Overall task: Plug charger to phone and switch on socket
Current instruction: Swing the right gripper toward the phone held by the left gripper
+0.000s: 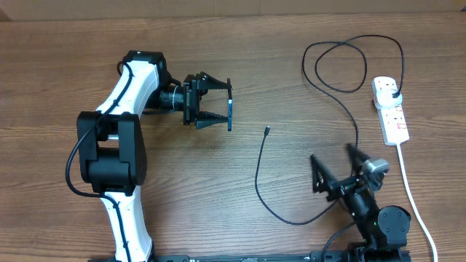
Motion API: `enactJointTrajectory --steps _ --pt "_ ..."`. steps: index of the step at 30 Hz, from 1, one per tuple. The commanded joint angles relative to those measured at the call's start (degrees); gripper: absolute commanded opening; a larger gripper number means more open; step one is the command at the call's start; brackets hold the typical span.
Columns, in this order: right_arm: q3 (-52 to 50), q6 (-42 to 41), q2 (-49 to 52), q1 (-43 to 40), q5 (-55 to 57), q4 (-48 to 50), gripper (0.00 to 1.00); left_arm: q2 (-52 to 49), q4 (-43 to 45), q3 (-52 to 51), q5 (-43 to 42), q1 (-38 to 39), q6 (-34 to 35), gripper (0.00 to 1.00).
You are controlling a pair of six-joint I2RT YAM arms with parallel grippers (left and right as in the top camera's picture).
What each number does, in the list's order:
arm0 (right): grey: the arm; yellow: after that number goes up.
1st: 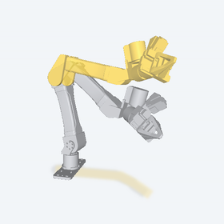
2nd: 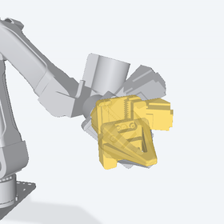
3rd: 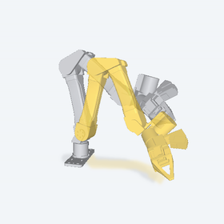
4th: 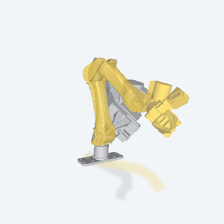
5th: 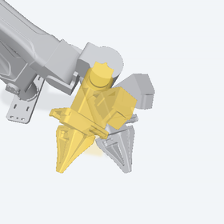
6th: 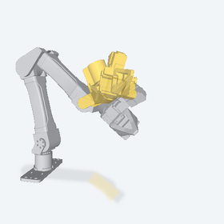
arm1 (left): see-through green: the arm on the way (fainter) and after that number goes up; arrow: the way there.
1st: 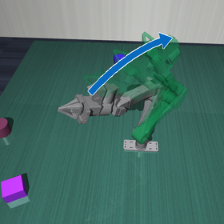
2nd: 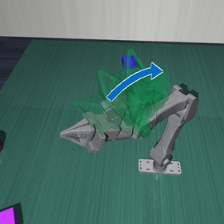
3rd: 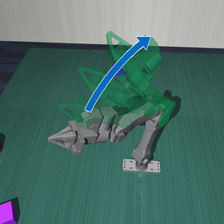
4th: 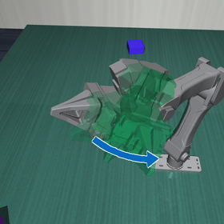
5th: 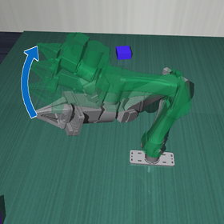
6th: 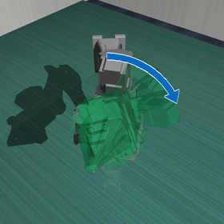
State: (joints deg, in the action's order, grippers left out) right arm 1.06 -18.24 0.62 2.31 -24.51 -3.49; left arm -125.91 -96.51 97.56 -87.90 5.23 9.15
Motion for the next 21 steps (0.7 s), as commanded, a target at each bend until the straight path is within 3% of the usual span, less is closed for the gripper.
enactJointTrajectory --steps 1,4,6,8,10,13,14,15,18,21 --pt "-0.6 -20.5 -0.5 0.3 -18.3 1.9 1.0 -0.3 -0.4 1.6 -2.8 -0.3 -1.9 0.58" --pt "-0.4 -24.2 -0.5 0.3 -25.6 18.3 1.0 -0.3 -0.4 1.6 -2.8 -0.3 -1.9 0.58" --pt "1.8 -28.5 -0.5 0.2 -24.0 30.4 1.0 -0.3 -0.4 1.6 -2.8 -0.3 -2.4 0.58" --pt "6.1 -28.3 -0.4 0.1 -19.9 32.3 1.0 -0.3 -0.4 1.6 -2.8 -0.3 -2.6 0.58" --pt "12.5 -24.5 0.5 -0.2 -18.0 26.3 1.0 -0.3 -0.4 1.6 -2.8 -0.3 -2.8 0.58" --pt "27.6 -9.9 6.6 -1.5 -18.0 4.1 1.0 -0.3 -0.4 1.6 -2.8 -0.3 -2.8 0.58" --pt "34.8 -3.0 11.0 -2.1 -17.6 -7.3 1.0 -0.3 -0.4 1.6 -2.8 -0.3 -2.8 0.58" --pt "47.1 3.8 19.6 -3.0 -12.7 -25.7 1.0 -0.3 -0.4 1.6 -2.8 -0.3 -2.8 0.57" --pt "63.7 12.3 32.4 -3.2 -6.1 -46.4 1.0 -0.3 -0.4 1.6 -2.8 -0.3 -2.8 0.58" --pt "75.2 13.8 42.8 -3.1 -6.6 -58.5 1.0 -0.3 -0.4 1.6 -2.8 -0.3 -2.7 0.57"
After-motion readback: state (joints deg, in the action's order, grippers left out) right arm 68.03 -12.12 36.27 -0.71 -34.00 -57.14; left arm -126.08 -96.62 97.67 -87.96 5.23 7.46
